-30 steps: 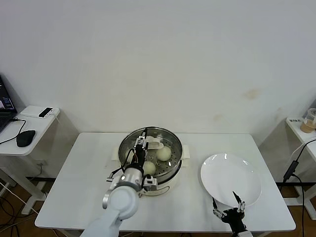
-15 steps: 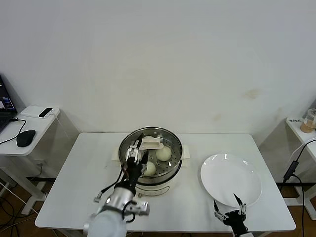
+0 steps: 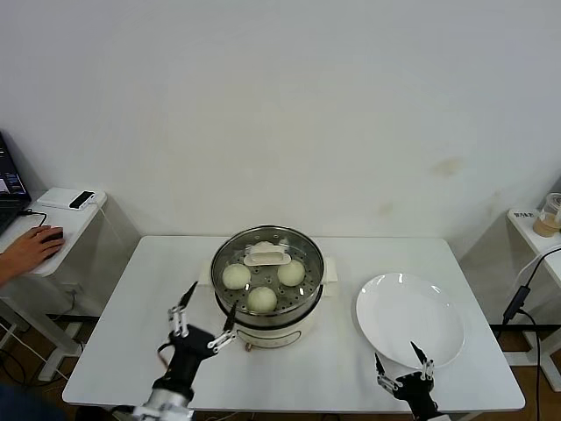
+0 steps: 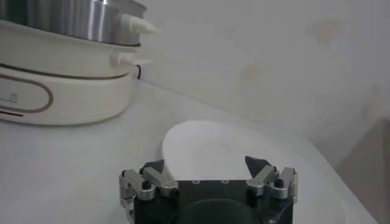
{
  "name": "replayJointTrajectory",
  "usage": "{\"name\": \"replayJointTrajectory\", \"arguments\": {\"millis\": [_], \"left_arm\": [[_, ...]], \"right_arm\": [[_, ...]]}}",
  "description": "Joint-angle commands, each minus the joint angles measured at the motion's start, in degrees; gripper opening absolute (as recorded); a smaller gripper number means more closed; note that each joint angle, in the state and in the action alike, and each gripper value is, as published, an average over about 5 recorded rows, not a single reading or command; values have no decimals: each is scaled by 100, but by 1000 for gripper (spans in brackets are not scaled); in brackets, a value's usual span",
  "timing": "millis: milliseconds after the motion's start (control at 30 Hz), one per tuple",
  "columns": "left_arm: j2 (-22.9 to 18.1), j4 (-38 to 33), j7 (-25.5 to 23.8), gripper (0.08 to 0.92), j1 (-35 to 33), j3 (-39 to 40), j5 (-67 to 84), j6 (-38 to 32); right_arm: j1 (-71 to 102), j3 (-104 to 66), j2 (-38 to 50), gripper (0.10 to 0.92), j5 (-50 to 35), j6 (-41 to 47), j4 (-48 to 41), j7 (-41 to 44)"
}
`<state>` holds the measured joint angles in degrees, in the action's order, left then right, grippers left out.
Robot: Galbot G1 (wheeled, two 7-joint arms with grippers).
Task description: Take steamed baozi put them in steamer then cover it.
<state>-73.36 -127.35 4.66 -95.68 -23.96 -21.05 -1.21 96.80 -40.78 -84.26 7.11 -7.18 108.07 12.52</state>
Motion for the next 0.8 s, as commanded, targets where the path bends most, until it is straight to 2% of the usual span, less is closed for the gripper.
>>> {"name": "replayJointTrajectory", "arguments": {"millis": [33,133,500,800], "left_arm": [[-501,63,617,823,-1197,-810,2806,-939],[-527,73,634,823,-1251,-804,3067,-810],[-664,650,431,823,-1436,-908,3224,-1079],[-702,711,417,823,-1425,-1108,3039,-1123]], "right_arm": [[237,136,204,823,-763,88,418,71],[360,189,261,823,-1063,128,578,99],[419,159,314,823,-1467,337,900,50],[419,206,334,823,-1446,711,996,-142]]}}
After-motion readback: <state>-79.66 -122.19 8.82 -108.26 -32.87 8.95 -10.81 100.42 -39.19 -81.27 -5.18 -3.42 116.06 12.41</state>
